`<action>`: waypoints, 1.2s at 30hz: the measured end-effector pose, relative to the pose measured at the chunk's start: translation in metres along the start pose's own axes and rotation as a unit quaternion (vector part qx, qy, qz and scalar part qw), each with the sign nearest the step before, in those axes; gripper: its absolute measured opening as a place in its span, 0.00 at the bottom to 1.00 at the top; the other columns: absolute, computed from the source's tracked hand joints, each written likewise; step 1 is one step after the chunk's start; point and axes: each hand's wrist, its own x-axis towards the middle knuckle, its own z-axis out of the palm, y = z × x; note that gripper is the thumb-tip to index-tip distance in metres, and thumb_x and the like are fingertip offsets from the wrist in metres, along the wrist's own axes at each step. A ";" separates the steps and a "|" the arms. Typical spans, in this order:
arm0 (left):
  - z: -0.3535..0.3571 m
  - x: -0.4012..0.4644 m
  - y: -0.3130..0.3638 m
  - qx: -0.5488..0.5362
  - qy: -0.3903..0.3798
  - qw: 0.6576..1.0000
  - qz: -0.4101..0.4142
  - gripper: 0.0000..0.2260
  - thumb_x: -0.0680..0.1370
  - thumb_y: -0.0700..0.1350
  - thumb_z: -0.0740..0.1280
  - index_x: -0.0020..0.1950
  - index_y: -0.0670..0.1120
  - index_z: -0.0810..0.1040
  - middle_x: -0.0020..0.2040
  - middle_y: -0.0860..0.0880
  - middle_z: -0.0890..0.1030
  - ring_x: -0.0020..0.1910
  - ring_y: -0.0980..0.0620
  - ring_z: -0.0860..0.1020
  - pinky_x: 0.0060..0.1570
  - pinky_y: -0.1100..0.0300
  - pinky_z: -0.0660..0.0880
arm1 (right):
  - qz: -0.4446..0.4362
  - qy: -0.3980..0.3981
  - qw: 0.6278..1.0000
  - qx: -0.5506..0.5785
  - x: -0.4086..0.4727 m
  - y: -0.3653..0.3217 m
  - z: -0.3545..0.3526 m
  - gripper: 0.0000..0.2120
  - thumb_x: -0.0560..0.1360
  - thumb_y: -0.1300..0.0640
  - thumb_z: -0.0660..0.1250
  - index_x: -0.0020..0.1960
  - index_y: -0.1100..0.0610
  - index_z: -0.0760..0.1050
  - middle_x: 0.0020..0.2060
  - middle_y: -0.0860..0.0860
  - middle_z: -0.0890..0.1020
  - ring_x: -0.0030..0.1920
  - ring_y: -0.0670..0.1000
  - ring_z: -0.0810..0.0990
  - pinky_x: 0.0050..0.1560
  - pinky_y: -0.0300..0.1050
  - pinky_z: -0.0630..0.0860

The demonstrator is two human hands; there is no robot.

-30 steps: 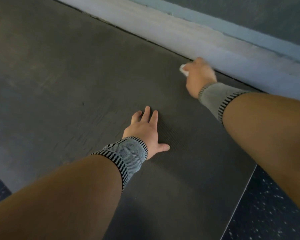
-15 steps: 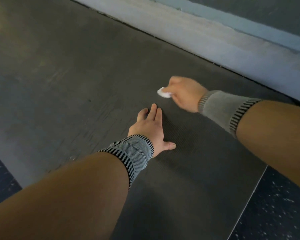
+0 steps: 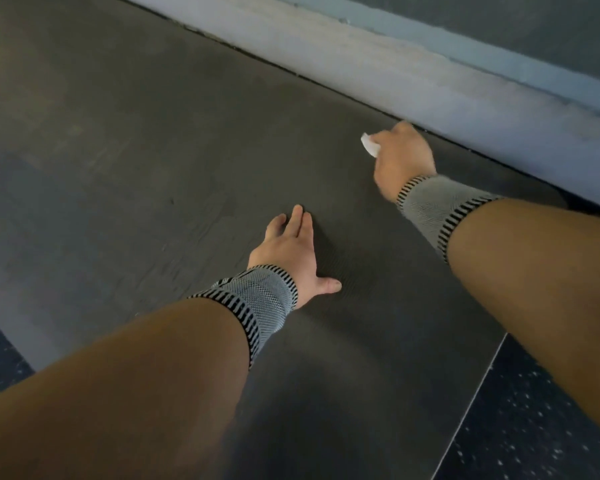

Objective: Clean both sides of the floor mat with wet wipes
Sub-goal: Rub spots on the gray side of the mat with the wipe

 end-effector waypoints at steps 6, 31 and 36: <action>0.005 -0.003 0.000 -0.043 0.035 0.998 -0.005 0.57 0.67 0.68 0.70 0.78 0.44 0.36 0.79 0.50 0.37 0.78 0.52 0.41 0.73 0.58 0.46 | -0.284 -0.129 0.950 0.010 -0.062 -0.047 0.018 0.14 0.75 0.64 0.62 0.59 0.55 0.76 0.48 0.53 0.72 0.47 0.55 0.74 0.42 0.43 0.65; 0.009 -0.065 -0.069 0.032 -0.032 0.999 0.002 0.46 0.70 0.64 0.71 0.79 0.54 0.48 0.79 0.54 0.43 0.77 0.47 0.48 0.71 0.47 0.61 | -0.064 -0.056 0.996 0.016 -0.120 -0.011 0.004 0.19 0.74 0.63 0.61 0.64 0.53 0.73 0.54 0.56 0.72 0.52 0.60 0.76 0.53 0.46 0.71; 0.016 -0.065 -0.067 0.003 -0.058 0.998 -0.015 0.48 0.72 0.61 0.71 0.79 0.55 0.42 0.79 0.54 0.39 0.78 0.48 0.43 0.73 0.46 0.59 | -0.215 -0.149 0.965 0.030 -0.193 -0.043 0.010 0.18 0.74 0.63 0.59 0.63 0.53 0.73 0.49 0.54 0.72 0.47 0.58 0.75 0.47 0.46 0.71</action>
